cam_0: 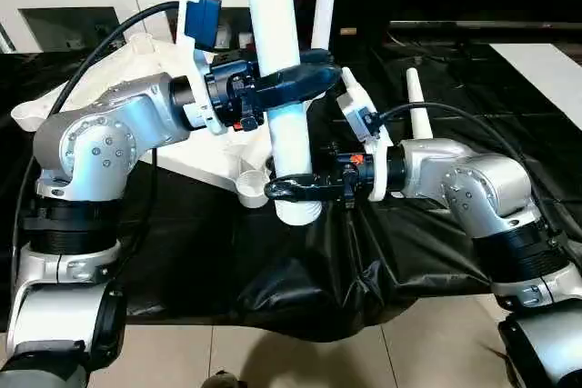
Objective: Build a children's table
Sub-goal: Pick table leg
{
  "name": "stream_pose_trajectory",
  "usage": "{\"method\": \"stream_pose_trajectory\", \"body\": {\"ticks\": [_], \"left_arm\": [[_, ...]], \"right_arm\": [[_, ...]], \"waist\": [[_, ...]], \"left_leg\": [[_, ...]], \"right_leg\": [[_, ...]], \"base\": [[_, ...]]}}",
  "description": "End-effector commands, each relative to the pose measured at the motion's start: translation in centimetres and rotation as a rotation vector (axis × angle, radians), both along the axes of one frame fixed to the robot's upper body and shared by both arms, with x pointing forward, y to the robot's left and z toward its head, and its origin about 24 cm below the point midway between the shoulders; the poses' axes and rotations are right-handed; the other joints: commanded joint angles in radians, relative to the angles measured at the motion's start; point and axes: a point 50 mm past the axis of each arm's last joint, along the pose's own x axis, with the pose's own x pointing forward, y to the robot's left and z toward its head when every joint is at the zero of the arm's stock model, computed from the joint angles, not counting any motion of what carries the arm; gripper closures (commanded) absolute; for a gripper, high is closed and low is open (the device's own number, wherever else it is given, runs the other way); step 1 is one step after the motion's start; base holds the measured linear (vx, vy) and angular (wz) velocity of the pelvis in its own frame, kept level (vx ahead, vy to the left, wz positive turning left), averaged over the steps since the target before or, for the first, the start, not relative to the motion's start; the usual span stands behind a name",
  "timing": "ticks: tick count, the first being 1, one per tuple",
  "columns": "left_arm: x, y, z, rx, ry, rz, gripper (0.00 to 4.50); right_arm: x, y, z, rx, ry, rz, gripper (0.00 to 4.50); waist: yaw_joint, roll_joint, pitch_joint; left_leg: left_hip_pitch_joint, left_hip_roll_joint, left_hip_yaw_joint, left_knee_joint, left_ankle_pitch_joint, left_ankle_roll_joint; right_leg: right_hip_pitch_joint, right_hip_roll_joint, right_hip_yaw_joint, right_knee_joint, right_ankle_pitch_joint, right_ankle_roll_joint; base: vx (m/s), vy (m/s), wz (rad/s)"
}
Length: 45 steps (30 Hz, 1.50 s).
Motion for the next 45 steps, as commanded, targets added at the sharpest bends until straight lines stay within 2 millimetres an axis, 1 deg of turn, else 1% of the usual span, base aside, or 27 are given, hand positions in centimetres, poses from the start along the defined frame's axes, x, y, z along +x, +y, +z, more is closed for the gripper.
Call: {"method": "stream_pose_trajectory", "body": {"ticks": [1,2,5,6,8,10,12,13,14,15,16,18,20,21,23,25,27,28,29,30,32,33,34,39,40,43,45], "left_arm": [[0.0,-0.1,0.4,0.008,-0.022,0.002,2.64],[0.0,-0.1,0.4,0.008,-0.023,0.004,2.64],[0.3,0.0,0.3,0.011,-0.035,0.052,2.64],[0.3,0.0,0.3,0.011,-0.037,0.064,2.29],[1.3,0.2,0.6,-0.030,0.007,0.155,1.94],[1.7,0.4,0.8,-0.063,0.026,0.187,1.85],[1.9,0.5,0.9,-0.069,0.025,0.215,1.61],[2.3,0.8,1.2,-0.069,0.011,0.278,1.61],[2.6,1.0,1.4,-0.069,0.012,0.314,1.54],[3.0,1.4,1.8,-0.070,0.011,0.353,1.49],[3.0,1.4,1.8,-0.070,0.011,0.353,1.49],[2.9,1.9,2.5,-0.066,0.001,0.348,1.20],[3.0,2.0,3.0,-0.063,-0.011,0.358,1.15],[3.0,2.0,3.0,-0.063,-0.011,0.358,1.15],[3.3,2.1,3.4,-0.054,-0.003,0.418,1.15],[3.8,2.2,3.4,-0.051,0.011,0.486,1.15],[3.8,2.2,3.4,-0.051,0.011,0.486,1.15],[4.0,2.2,3.4,-0.050,0.012,0.524,1.15],[4.3,2.1,3.4,-0.052,0.014,0.587,1.15],[4.4,2.1,3.3,-0.053,0.015,0.592,1.15],[4.9,2.0,3.0,-0.066,0.042,0.707,1.15],[4.9,2.0,2.9,-0.066,0.043,0.712,1.15],[5.2,2.0,2.7,-0.065,0.053,0.762,1.15],[5.6,2.0,2.2,-0.053,0.060,0.831,1.15],[5.6,2.0,2.3,-0.053,0.058,0.842,1.44],[5.7,1.9,2.2,-0.019,0.024,0.869,1.51],[5.7,1.8,2.2,-0.028,0.032,0.867,1.71]], "right_arm": [[0.1,0.0,-0.2,-0.025,-0.002,-0.021,1.98],[0.2,0.0,-0.2,-0.026,-0.005,-0.028,2.12],[0.6,0.1,-0.4,-0.035,-0.035,-0.081,2.26],[0.6,0.1,-0.4,-0.036,-0.041,-0.088,2.31],[1.0,0.3,-0.5,-0.039,-0.068,-0.136,2.38],[1.1,0.5,-0.6,-0.039,-0.083,-0.169,2.49],[1.3,0.5,-0.7,-0.043,-0.097,-0.190,2.51],[1.4,0.8,-1.0,-0.070,-0.142,-0.227,2.51],[1.4,0.9,-1.2,-0.085,-0.168,-0.241,2.51],[1.2,1.2,-1.6,-0.090,-0.184,-0.246,2.52],[1.2,1.2,-1.6,-0.090,-0.184,-0.246,2.52],[1.1,1.3,-2.0,-0.088,-0.181,-0.249,2.52],[1.2,1.3,-2.4,-0.103,-0.189,-0.268,2.53],[1.2,1.3,-2.4,-0.103,-0.189,-0.268,2.53],[1.5,1.4,-2.6,-0.122,-0.222,-0.318,2.53],[1.6,1.6,-2.5,-0.112,-0.235,-0.358,2.53],[1.6,1.6,-2.5,-0.112,-0.235,-0.358,2.53],[1.8,1.7,-2.4,-0.109,-0.249,-0.388,2.53],[1.9,2.0,-2.4,-0.098,-0.266,-0.433,2.53],[1.9,2.0,-2.4,-0.097,-0.267,-0.438,2.53],[1.9,3.0,-2.4,-0.080,-0.304,-0.521,2.53],[1.9,3.0,-2.4,-0.079,-0.306,-0.525,2.54],[2.0,3.5,-2.5,-0.075,-0.315,-0.572,2.54],[2.1,4.4,-2.7,-0.086,-0.340,-0.648,2.54],[2.1,4.6,-2.6,-0.082,-0.341,-0.652,2.54],[2.0,5.0,-2.7,-0.084,-0.355,-0.666,2.55],[2.2,5.0,-2.7,-0.082,-0.348,-0.707,2.55]], "waist": [[0.003,0.004,-0.077],[0.003,0.004,-0.077],[0.003,0.004,-0.079],[0.003,0.005,-0.079],[0.002,0.004,-0.079],[0.003,0.004,-0.079],[0.003,0.000,-0.079],[0.003,0.000,-0.079],[0.003,0.001,-0.079],[0.004,0.004,-0.080],[0.003,0.003,-0.079],[0.003,0.003,-0.080],[0.003,0.008,-0.080],[0.002,0.007,-0.079],[0.002,0.011,-0.079],[0.001,0.012,-0.079],[0.002,0.011,-0.079],[0.002,0.011,-0.079],[0.002,0.013,-0.079],[0.001,0.011,-0.079],[-0.001,0.012,-0.080],[-0.001,0.011,-0.080],[0.000,0.011,-0.080],[-0.003,0.012,-0.078],[-0.003,0.011,-0.078],[-0.003,0.014,-0.078],[-0.003,0.016,-0.079]], "left_leg": [[0.016,0.005,0.001,-0.057,-0.162,-0.036],[0.015,0.005,0.001,-0.057,-0.154,-0.035],[0.015,0.006,0.000,-0.057,-0.147,-0.036],[0.015,0.006,0.000,-0.057,-0.148,-0.037],[0.015,0.006,0.000,-0.056,-0.148,-0.038],[0.016,0.003,0.002,-0.055,-0.148,-0.041],[0.014,0.005,0.000,-0.056,-0.148,-0.043],[0.014,0.004,0.000,-0.056,-0.145,-0.042],[0.013,0.004,0.000,-0.055,-0.142,-0.045],[0.014,0.002,0.000,-0.054,-0.138,-0.044],[0.014,0.002,0.000,-0.055,-0.140,-0.044],[0.014,0.002,-0.001,-0.055,-0.136,-0.039],[0.015,0.003,-0.002,-0.056,-0.143,-0.042],[0.016,0.003,-0.002,-0.056,-0.147,-0.043],[0.016,0.004,-0.002,-0.056,-0.158,-0.048],[0.017,0.004,-0.002,-0.056,-0.169,-0.051],[0.018,0.004,-0.003,-0.056,-0.170,-0.052],[0.017,0.004,-0.003,-0.056,-0.166,-0.051],[0.016,0.005,-0.004,-0.056,-0.159,-0.053],[0.016,0.005,-0.004,-0.056,-0.157,-0.056],[0.015,0.006,-0.005,-0.057,-0.155,-0.058],[0.015,0.004,-0.004,-0.056,-0.154,-0.060],[0.016,0.004,-0.005,-0.057,-0.157,-0.059],[0.017,0.004,-0.005,-0.059,-0.175,-0.067],[0.018,0.003,-0.005,-0.059,-0.175,-0.066],[0.018,0.005,-0.006,-0.061,-0.178,-0.065],[0.018,0.004,-0.006,-0.060,-0.174,-0.069]], "right_leg": [[0.058,-0.056,0.034,-0.074,-0.077,-0.194],[0.058,-0.056,0.034,-0.073,-0.065,-0.195],[0.058,-0.056,0.033,-0.070,-0.044,-0.198],[0.058,-0.056,0.033,-0.070,-0.042,-0.199],[0.059,-0.056,0.033,-0.070,-0.034,-0.199],[0.059,-0.056,0.033,-0.072,-0.038,-0.204],[0.061,-0.057,0.033,-0.071,-0.042,-0.200],[0.062,-0.056,0.033,-0.071,-0.041,-0.197],[0.059,-0.056,0.034,-0.071,-0.039,-0.187],[0.060,-0.055,0.034,-0.071,-0.034,-0.181],[0.060,-0.055,0.034,-0.071,-0.036,-0.179],[0.061,-0.055,0.033,-0.070,-0.032,-0.178],[0.060,-0.055,0.032,-0.068,-0.024,-0.187],[0.059,-0.054,0.032,-0.069,-0.021,-0.191],[0.058,-0.056,0.032,-0.069,-0.026,-0.192],[0.058,-0.056,0.033,-0.070,-0.031,-0.194],[0.060,-0.056,0.033,-0.070,-0.032,-0.195],[0.060,-0.056,0.033,-0.070,-0.027,-0.195],[0.060,-0.055,0.033,-0.067,-0.009,-0.195],[0.060,-0.055,0.032,-0.068,0.001,-0.194],[0.061,-0.057,0.033,-0.067,0.004,-0.194],[0.061,-0.057,0.032,-0.068,0.004,-0.192],[0.062,-0.056,0.032,-0.069,-0.002,-0.190],[0.057,-0.056,0.033,-0.073,-0.034,-0.170],[0.058,-0.056,0.034,-0.073,-0.036,-0.168],[0.057,-0.057,0.034,-0.073,-0.032,-0.161],[0.056,-0.056,0.034,-0.070,-0.014,-0.163]], "base": [[0.000,0.000,0.00],[0.000,0.000,0.00],[0.000,0.000,0.00],[0.000,0.000,0.00],[0.000,0.000,0.00],[0.000,0.000,0.00],[0.000,0.000,0.00],[0.000,0.000,0.00],[0.000,0.000,0.00],[0.000,0.000,0.00],[0.000,0.000,0.00],[0.000,0.000,0.00],[0.000,0.000,0.00],[0.000,0.000,0.00],[0.000,0.000,0.00],[0.000,0.000,0.00],[0.000,0.000,0.00],[0.000,0.000,0.00],[0.000,0.000,0.00],[0.000,0.000,0.00],[0.000,0.000,0.00],[0.000,0.000,0.00],[0.000,0.000,0.00],[0.000,0.000,0.00],[0.000,0.000,0.00],[0.000,0.000,0.00],[0.000,0.000,0.00]]}}
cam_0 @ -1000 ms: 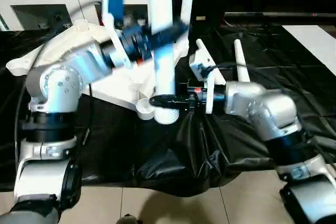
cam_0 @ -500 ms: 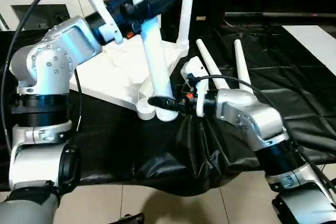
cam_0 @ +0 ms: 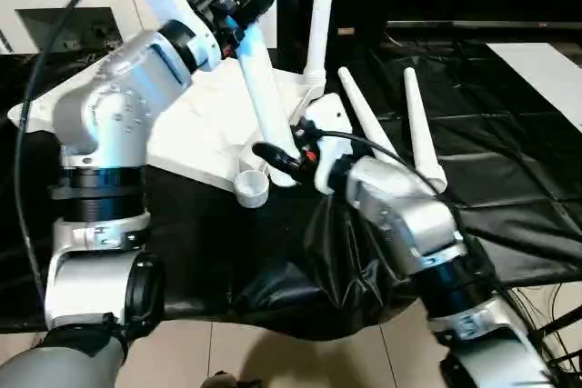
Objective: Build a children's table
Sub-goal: Pick table leg
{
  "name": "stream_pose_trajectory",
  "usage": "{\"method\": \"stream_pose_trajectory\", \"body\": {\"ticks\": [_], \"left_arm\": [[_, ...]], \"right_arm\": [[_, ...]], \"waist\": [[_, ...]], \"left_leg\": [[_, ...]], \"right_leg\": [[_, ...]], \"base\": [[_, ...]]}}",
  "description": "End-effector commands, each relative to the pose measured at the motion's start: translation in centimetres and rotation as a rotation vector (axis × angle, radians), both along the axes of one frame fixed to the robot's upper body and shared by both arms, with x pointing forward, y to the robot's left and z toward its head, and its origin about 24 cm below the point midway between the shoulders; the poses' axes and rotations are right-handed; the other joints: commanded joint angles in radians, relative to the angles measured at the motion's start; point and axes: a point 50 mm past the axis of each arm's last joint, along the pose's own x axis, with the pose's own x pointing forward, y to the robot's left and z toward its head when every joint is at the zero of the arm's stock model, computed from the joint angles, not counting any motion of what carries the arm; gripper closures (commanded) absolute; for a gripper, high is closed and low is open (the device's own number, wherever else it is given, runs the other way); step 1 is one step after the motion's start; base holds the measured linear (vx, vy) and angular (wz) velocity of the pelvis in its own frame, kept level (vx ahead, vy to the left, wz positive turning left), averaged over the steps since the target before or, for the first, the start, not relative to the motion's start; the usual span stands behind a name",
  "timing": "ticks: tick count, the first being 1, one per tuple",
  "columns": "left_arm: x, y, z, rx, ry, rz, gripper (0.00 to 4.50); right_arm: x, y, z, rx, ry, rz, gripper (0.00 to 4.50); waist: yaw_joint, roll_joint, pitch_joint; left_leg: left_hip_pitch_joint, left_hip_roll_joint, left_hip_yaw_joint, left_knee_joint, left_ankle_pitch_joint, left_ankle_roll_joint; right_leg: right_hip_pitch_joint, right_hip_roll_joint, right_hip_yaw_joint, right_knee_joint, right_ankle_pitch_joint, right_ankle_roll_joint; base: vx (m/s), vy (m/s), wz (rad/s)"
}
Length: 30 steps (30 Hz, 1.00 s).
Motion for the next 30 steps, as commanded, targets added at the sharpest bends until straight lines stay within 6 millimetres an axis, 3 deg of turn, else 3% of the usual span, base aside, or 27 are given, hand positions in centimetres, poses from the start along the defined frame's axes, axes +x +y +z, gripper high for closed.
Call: {"method": "stream_pose_trajectory", "body": {"ticks": [1,4,6,11,16,17,18,21,24,30], "left_arm": [[0.1,-0.4,0.1,0.017,0.001,0.001,1.96],[0.0,-0.5,0.1,0.020,-0.005,-0.008,1.96],[0.0,-0.5,0.1,0.017,-0.006,-0.015,2.38],[-0.2,-0.5,0.3,0.005,-0.018,-0.039,2.58],[-0.4,-0.5,0.6,0.007,-0.029,-0.078,2.71],[-0.5,-0.4,0.7,0.012,-0.030,-0.098,2.73],[-0.5,-0.4,0.7,0.012,-0.030,-0.098,2.73],[-0.7,-0.4,0.6,0.050,-0.021,-0.156,2.74],[-1.1,-0.4,0.4,0.097,-0.004,-0.255,2.75],[-2.0,-0.5,0.6,0.100,0.008,-0.420,2.76]], "right_arm": [[0.0,0.3,0.6,0.012,-0.039,-0.009,2.55],[0.1,0.3,0.6,0.009,-0.051,-0.032,2.55],[0.2,0.3,0.6,0.007,-0.053,-0.035,2.55],[0.4,0.1,0.8,0.003,-0.065,-0.053,2.55],[0.6,0.0,1.1,-0.016,-0.110,-0.060,2.55],[0.7,-0.1,1.3,0.025,-0.091,-0.044,1.99],[0.7,-0.1,1.3,0.025,-0.091,-0.044,1.85],[0.9,-0.6,2.0,0.086,-0.064,-0.013,1.78],[0.8,-1.5,3.0,0.101,-0.020,0.140,1.43],[0.3,-2.8,3.9,0.122,0.109,0.314,1.28]], "waist": [[-0.001,0.016,-0.079],[-0.001,0.018,-0.077],[-0.001,0.020,-0.077],[-0.002,0.016,-0.078],[-0.003,0.016,-0.077],[-0.004,0.014,-0.076],[-0.004,0.015,-0.076],[-0.004,0.015,-0.076],[-0.003,0.016,-0.077],[0.000,0.013,-0.076]], "left_leg": [[0.020,0.004,-0.004,-0.060,-0.175,-0.069],[0.020,0.005,-0.005,-0.062,-0.191,-0.074],[0.020,0.004,-0.005,-0.062,-0.197,-0.074],[0.019,0.003,-0.004,-0.061,-0.182,-0.073],[0.020,0.003,-0.004,-0.062,-0.193,-0.072],[0.020,0.004,-0.003,-0.063,-0.199,-0.071],[0.020,0.004,-0.003,-0.062,-0.199,-0.067],[0.021,0.005,-0.003,-0.063,-0.197,-0.057],[0.022,0.004,-0.003,-0.061,-0.189,-0.054],[0.019,0.003,-0.001,-0.060,-0.173,-0.043]], "right_leg": [[0.056,-0.057,0.036,-0.070,-0.011,-0.166],[0.055,-0.056,0.036,-0.070,-0.021,-0.166],[0.056,-0.056,0.036,-0.071,-0.026,-0.163],[0.058,-0.055,0.036,-0.069,0.002,-0.166],[0.056,-0.056,0.037,-0.071,-0.025,-0.165],[0.055,-0.055,0.037,-0.072,-0.031,-0.165],[0.056,-0.055,0.037,-0.071,-0.032,-0.166],[0.055,-0.055,0.037,-0.070,-0.031,-0.167],[0.055,-0.053,0.037,-0.068,-0.009,-0.177],[0.061,-0.054,0.036,-0.067,0.005,-0.202]], "base": [[0.000,0.000,0.00],[0.000,0.000,0.00],[0.000,0.000,0.00],[0.000,0.000,0.00],[0.000,0.000,0.00],[0.000,0.000,0.00],[0.000,0.000,0.00],[0.000,0.000,0.00],[0.000,0.000,0.00],[0.000,0.000,0.00]]}}
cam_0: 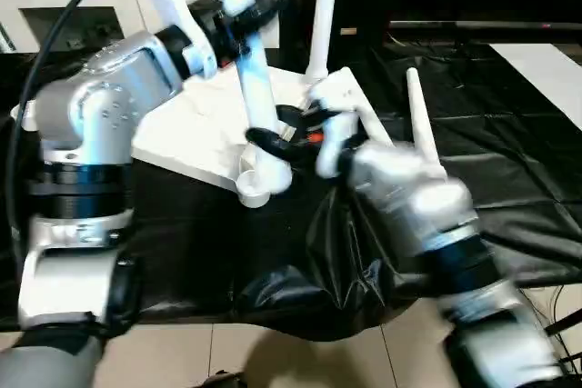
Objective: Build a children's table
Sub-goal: Pick table leg
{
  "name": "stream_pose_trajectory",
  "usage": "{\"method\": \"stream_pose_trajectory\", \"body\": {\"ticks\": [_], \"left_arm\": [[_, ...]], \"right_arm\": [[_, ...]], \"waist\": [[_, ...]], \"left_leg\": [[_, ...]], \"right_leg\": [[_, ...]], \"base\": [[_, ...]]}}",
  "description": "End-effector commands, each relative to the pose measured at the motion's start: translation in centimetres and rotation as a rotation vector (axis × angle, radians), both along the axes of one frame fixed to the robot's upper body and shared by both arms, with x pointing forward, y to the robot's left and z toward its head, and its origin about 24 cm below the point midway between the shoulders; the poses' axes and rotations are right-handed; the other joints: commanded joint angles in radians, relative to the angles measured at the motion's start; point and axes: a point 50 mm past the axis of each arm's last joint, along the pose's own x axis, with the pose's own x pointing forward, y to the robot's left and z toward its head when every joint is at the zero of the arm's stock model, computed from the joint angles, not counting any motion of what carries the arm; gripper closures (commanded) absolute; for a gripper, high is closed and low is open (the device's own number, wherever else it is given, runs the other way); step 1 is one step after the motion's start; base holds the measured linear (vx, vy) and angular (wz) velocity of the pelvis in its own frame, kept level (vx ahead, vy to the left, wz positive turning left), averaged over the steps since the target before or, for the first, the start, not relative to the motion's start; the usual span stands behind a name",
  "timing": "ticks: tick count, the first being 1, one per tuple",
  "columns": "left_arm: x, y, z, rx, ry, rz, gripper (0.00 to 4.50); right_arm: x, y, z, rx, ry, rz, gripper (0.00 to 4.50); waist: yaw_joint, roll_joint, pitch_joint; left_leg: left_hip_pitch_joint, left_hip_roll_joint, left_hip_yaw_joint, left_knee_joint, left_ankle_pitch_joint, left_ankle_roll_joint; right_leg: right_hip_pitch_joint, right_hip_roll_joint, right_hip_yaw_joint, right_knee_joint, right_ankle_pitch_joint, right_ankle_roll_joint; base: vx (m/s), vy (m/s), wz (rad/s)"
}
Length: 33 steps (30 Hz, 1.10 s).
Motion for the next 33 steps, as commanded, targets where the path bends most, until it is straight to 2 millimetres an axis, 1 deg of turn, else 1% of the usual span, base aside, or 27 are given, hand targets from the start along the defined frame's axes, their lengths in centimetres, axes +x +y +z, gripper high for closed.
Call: {"method": "stream_pose_trajectory", "body": {"ticks": [1,3,4,5,6,9,11,12,13,14,17,20,24,25,29,31,33], "left_arm": [[-0.7,-0.4,1.0,-0.013,-0.011,-0.098,2.76],[-0.9,-0.5,1.2,-0.019,-0.007,-0.121,2.76],[-1.0,-0.6,1.3,-0.032,0.000,-0.147,2.76],[-1.3,-0.7,1.7,-0.066,0.011,-0.206,2.76],[-1.4,-0.7,1.9,-0.086,0.015,-0.236,2.76],[-1.7,-0.8,2.1,-0.110,0.015,-0.273,2.76],[-1.8,-0.8,2.4,-0.137,0.015,-0.300,2.76],[-2.2,-0.9,2.7,-0.169,0.008,-0.345,2.76],[-2.3,-0.9,2.8,-0.179,0.005,-0.360,2.76],[-2.4,-0.9,2.9,-0.187,0.002,-0.374,2.76],[-2.7,-0.8,2.9,-0.187,-0.007,-0.399,2.76],[-2.9,-0.8,2.8,-0.181,-0.004,-0.407,2.77],[-2.9,-0.7,2.8,-0.181,0.000,-0.412,2.77],[-2.9,-0.7,2.8,-0.181,0.000,-0.412,2.77],[-3.0,-0.7,2.8,-0.184,0.004,-0.417,2.77],[-2.9,-0.8,2.7,-0.177,0.002,-0.407,2.07],[-2.2,-0.9,2.4,-0.150,-0.005,-0.307,1.98]], "right_arm": [[-0.3,-0.4,1.5,0.034,0.036,0.086,1.28],[-0.4,-0.6,1.6,0.034,0.038,0.111,1.28],[-0.6,-0.7,1.8,0.042,0.064,0.154,1.28],[-1.1,-0.9,2.2,0.052,0.100,0.231,1.28],[-1.3,-0.9,2.2,0.053,0.120,0.256,1.28],[-1.4,-0.9,2.3,0.054,0.144,0.282,1.28],[-1.6,-0.8,2.2,0.048,0.158,0.296,1.28],[-1.8,-0.7,2.1,0.036,0.180,0.317,1.28],[-1.9,-0.6,2.0,0.031,0.187,0.322,1.28],[-2.0,-0.6,1.9,0.027,0.194,0.326,1.57],[-2.0,-0.5,1.7,0.021,0.207,0.331,1.69],[-2.2,-0.6,1.7,0.021,0.217,0.340,2.07],[-2.2,-0.6,1.7,0.024,0.223,0.346,2.16],[-2.2,-0.6,1.7,0.024,0.223,0.346,2.44],[-2.3,-0.6,1.7,0.024,0.221,0.342,2.54],[-2.3,-0.6,1.7,0.025,0.212,0.333,2.58],[-1.9,-0.4,1.5,0.004,0.137,0.266,2.58]], "waist": [[0.002,0.013,-0.078],[0.003,0.012,-0.077],[0.003,0.012,-0.077],[0.002,0.011,-0.078],[0.005,0.011,-0.078],[0.005,0.009,-0.078],[0.005,0.009,-0.077],[0.005,0.007,-0.077],[0.006,0.007,-0.077],[0.006,0.007,-0.077],[0.008,0.008,-0.078],[0.008,0.009,-0.078],[0.009,0.010,-0.078],[0.009,0.010,-0.078],[0.009,0.010,-0.078],[0.009,0.010,-0.079],[0.009,0.011,-0.079]], "left_leg": [[0.019,0.003,-0.002,-0.059,-0.172,-0.043],[0.019,0.004,-0.001,-0.059,-0.170,-0.043],[0.019,0.004,-0.001,-0.058,-0.172,-0.043],[0.020,0.003,0.000,-0.057,-0.168,-0.039],[0.018,0.003,-0.001,-0.057,-0.162,-0.036],[0.017,0.003,0.000,-0.056,-0.162,-0.037],[0.017,0.002,0.000,-0.056,-0.163,-0.039],[0.017,0.003,0.000,-0.057,-0.161,-0.040],[0.018,0.002,0.000,-0.057,-0.159,-0.041],[0.017,0.002,0.000,-0.056,-0.157,-0.040],[0.018,0.004,0.000,-0.057,-0.158,-0.043],[0.018,0.005,-0.001,-0.058,-0.159,-0.047],[0.018,0.005,-0.001,-0.058,-0.162,-0.052],[0.019,0.005,-0.001,-0.058,-0.161,-0.052],[0.018,0.004,-0.002,-0.058,-0.158,-0.054],[0.018,0.004,-0.002,-0.057,-0.155,-0.054],[0.017,0.005,-0.002,-0.058,-0.155,-0.060]], "right_leg": [[0.061,-0.055,0.035,-0.067,0.004,-0.205],[0.061,-0.056,0.035,-0.067,0.000,-0.213],[0.060,-0.056,0.035,-0.067,-0.002,-0.213],[0.062,-0.054,0.035,-0.067,0.005,-0.217],[0.063,-0.055,0.034,-0.066,0.011,-0.219],[0.061,-0.057,0.033,-0.068,-0.002,-0.225],[0.063,-0.056,0.034,-0.068,-0.014,-0.224],[0.062,-0.057,0.033,-0.069,-0.018,-0.222],[0.062,-0.055,0.033,-0.068,-0.018,-0.224],[0.062,-0.056,0.034,-0.069,-0.017,-0.225],[0.061,-0.056,0.034,-0.069,-0.022,-0.212],[0.060,-0.057,0.033,-0.068,-0.019,-0.210],[0.060,-0.057,0.033,-0.069,-0.026,-0.206],[0.060,-0.057,0.034,-0.069,-0.025,-0.205],[0.061,-0.057,0.034,-0.068,-0.022,-0.202],[0.061,-0.056,0.033,-0.068,-0.017,-0.202],[0.059,-0.058,0.033,-0.068,-0.017,-0.198]], "base": [[0.000,0.000,0.00],[0.000,0.000,0.00],[0.000,0.000,0.00],[0.000,0.000,0.00],[0.000,0.000,0.00],[0.000,0.000,0.00],[0.000,0.000,0.00],[0.000,0.000,0.00],[0.000,0.000,0.00],[0.000,0.000,0.00],[0.000,0.000,0.00],[0.000,0.000,0.00],[0.000,0.000,0.00],[0.000,0.000,0.00],[0.000,0.000,0.00],[0.000,0.000,0.00],[0.000,0.000,0.00]]}}
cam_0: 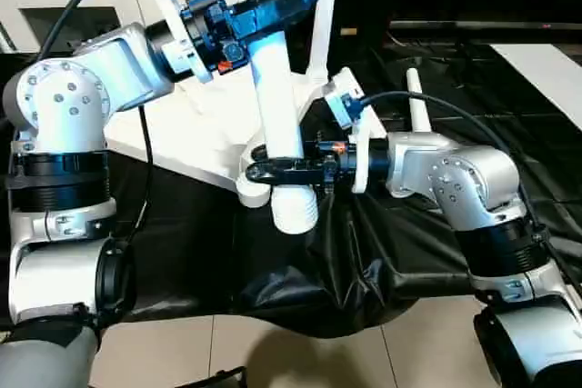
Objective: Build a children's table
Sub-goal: Pick table leg
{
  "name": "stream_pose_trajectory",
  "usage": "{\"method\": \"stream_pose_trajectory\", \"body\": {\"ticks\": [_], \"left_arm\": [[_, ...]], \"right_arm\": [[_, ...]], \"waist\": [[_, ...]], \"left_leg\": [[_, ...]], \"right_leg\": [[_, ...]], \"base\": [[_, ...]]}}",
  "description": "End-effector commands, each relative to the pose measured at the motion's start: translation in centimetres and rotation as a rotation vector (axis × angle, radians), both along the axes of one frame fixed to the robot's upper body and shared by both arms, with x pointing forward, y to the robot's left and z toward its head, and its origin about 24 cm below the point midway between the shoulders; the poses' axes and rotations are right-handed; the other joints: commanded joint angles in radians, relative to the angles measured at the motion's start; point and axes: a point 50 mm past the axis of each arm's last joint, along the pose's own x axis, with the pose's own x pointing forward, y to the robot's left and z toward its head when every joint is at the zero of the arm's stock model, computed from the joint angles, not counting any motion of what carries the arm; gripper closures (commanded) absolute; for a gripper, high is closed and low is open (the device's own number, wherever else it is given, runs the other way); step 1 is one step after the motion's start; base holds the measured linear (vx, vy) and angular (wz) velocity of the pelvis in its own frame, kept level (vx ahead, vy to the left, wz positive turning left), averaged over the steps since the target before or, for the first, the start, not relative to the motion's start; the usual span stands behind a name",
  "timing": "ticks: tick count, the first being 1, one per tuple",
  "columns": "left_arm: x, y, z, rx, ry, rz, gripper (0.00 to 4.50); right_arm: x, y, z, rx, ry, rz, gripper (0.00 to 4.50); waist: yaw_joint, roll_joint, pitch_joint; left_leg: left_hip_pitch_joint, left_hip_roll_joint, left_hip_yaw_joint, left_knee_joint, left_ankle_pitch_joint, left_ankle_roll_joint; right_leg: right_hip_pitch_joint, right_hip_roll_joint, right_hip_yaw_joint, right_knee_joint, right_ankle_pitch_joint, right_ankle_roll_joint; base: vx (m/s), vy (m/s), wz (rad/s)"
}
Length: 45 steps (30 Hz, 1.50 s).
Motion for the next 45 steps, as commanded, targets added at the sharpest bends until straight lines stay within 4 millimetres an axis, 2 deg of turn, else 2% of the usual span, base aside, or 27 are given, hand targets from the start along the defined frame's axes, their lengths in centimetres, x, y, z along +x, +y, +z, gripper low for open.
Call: {"method": "stream_pose_trajectory", "body": {"ticks": [1,5,6,9,11,12,17,22,23,30,33,37,38,44,45], "left_arm": [[0.1,-0.3,0.4,0.022,-0.030,0.046,1.86],[1.8,-0.2,0.2,0.005,-0.023,0.243,1.58],[1.9,-0.2,0.2,0.011,-0.023,0.261,1.52],[3.3,-0.2,-0.6,0.091,-0.021,0.473,1.22],[3.9,-0.2,-0.9,0.107,-0.018,0.565,1.19],[3.9,-0.3,-0.9,0.095,-0.011,0.581,1.19],[4.2,-0.5,-0.9,0.069,0.008,0.638,1.19],[4.7,0.0,-0.4,-0.005,0.041,0.713,1.19],[4.7,0.0,-0.4,-0.020,0.048,0.713,1.47],[4.4,-0.2,-0.4,-0.063,0.068,0.682,1.92],[4.3,-0.5,-0.3,-0.069,0.068,0.658,2.26],[4.2,-0.6,-0.2,-0.077,0.066,0.646,2.43],[4.2,-0.6,-0.2,-0.076,0.065,0.644,2.64],[4.1,-0.4,-0.2,-0.075,0.061,0.633,2.80],[4.1,-0.4,-0.1,-0.075,0.060,0.631,2.81]], "right_arm": [[0.4,-0.2,-0.2,-0.017,-0.044,-0.070,2.59],[1.4,0.9,-1.1,-0.069,-0.173,-0.253,2.60],[1.4,1.0,-1.1,-0.071,-0.180,-0.265,2.60],[2.3,1.8,-2.0,-0.133,-0.287,-0.436,2.61],[2.8,2.0,-2.4,-0.195,-0.384,-0.520,2.62],[2.9,2.0,-2.5,-0.202,-0.406,-0.546,2.62],[3.4,2.2,-2.4,-0.203,-0.447,-0.639,2.62],[3.7,2.5,-2.7,-0.192,-0.478,-0.722,2.62],[3.8,2.5,-2.8,-0.190,-0.477,-0.733,2.62],[3.7,3.0,-3.2,-0.175,-0.475,-0.744,2.63],[3.8,3.0,-3.1,-0.167,-0.482,-0.753,2.63],[4.0,2.9,-3.1,-0.166,-0.481,-0.758,2.63],[4.0,2.9,-3.1,-0.166,-0.482,-0.759,2.63],[4.2,2.8,-2.9,-0.173,-0.500,-0.752,2.63],[4.2,2.8,-2.9,-0.172,-0.498,-0.748,2.28]], "waist": [[0.004,0.012,-0.077],[0.000,0.009,-0.079],[0.000,0.009,-0.079],[-0.003,0.011,-0.079],[-0.002,0.013,-0.081],[-0.003,0.013,-0.082],[-0.004,0.013,-0.081],[-0.008,0.011,-0.078],[-0.009,0.012,-0.079],[-0.007,0.014,-0.080],[-0.007,0.014,-0.079],[-0.009,0.013,-0.078],[-0.009,0.014,-0.079],[-0.009,0.013,-0.079],[-0.010,0.014,-0.078]], "left_leg": [[0.018,0.006,-0.002,-0.059,-0.160,-0.062],[0.017,0.004,-0.002,-0.059,-0.153,-0.071],[0.017,0.004,-0.002,-0.058,-0.152,-0.075],[0.016,0.007,-0.004,-0.060,-0.145,-0.078],[0.017,0.004,-0.005,-0.058,-0.140,-0.086],[0.017,0.003,-0.004,-0.057,-0.139,-0.090],[0.015,0.001,-0.004,-0.056,-0.142,-0.072],[0.016,0.000,-0.003,-0.058,-0.172,-0.069],[0.018,0.001,-0.004,-0.058,-0.175,-0.068],[0.018,0.002,-0.003,-0.057,-0.166,-0.056],[0.018,0.002,-0.004,-0.058,-0.176,-0.060],[0.018,0.002,-0.003,-0.059,-0.180,-0.057],[0.019,0.003,-0.004,-0.059,-0.179,-0.057],[0.019,0.002,-0.003,-0.059,-0.178,-0.057],[0.019,0.002,-0.003,-0.058,-0.180,-0.056]], "right_leg": [[0.058,-0.058,0.034,-0.070,-0.024,-0.197],[0.060,-0.059,0.034,-0.071,-0.032,-0.185],[0.060,-0.058,0.034,-0.071,-0.035,-0.179],[0.058,-0.060,0.035,-0.072,-0.029,-0.161],[0.060,-0.060,0.035,-0.071,-0.022,-0.152],[0.060,-0.058,0.035,-0.069,-0.011,-0.153],[0.063,-0.055,0.035,-0.065,0.038,-0.174],[0.062,-0.055,0.035,-0.071,-0.014,-0.171],[0.061,-0.056,0.036,-0.071,-0.019,-0.169],[0.060,-0.054,0.036,-0.067,0.029,-0.179],[0.060,-0.055,0.035,-0.068,0.020,-0.181],[0.061,-0.055,0.036,-0.069,0.008,-0.177],[0.060,-0.055,0.035,-0.069,0.011,-0.176],[0.059,-0.055,0.035,-0.069,0.016,-0.177],[0.060,-0.055,0.036,-0.069,0.014,-0.178]], "base": [[0.000,0.000,0.00],[0.000,0.000,0.00],[0.000,0.000,0.00],[0.000,0.000,0.00],[0.000,0.000,0.00],[0.000,0.000,0.00],[0.000,0.000,0.00],[0.000,0.000,0.00],[0.000,0.000,0.00],[0.000,0.000,0.00],[0.000,0.000,0.00],[0.000,0.000,0.00],[0.000,0.000,0.00],[0.000,0.000,0.00],[0.000,0.000,0.00]]}}
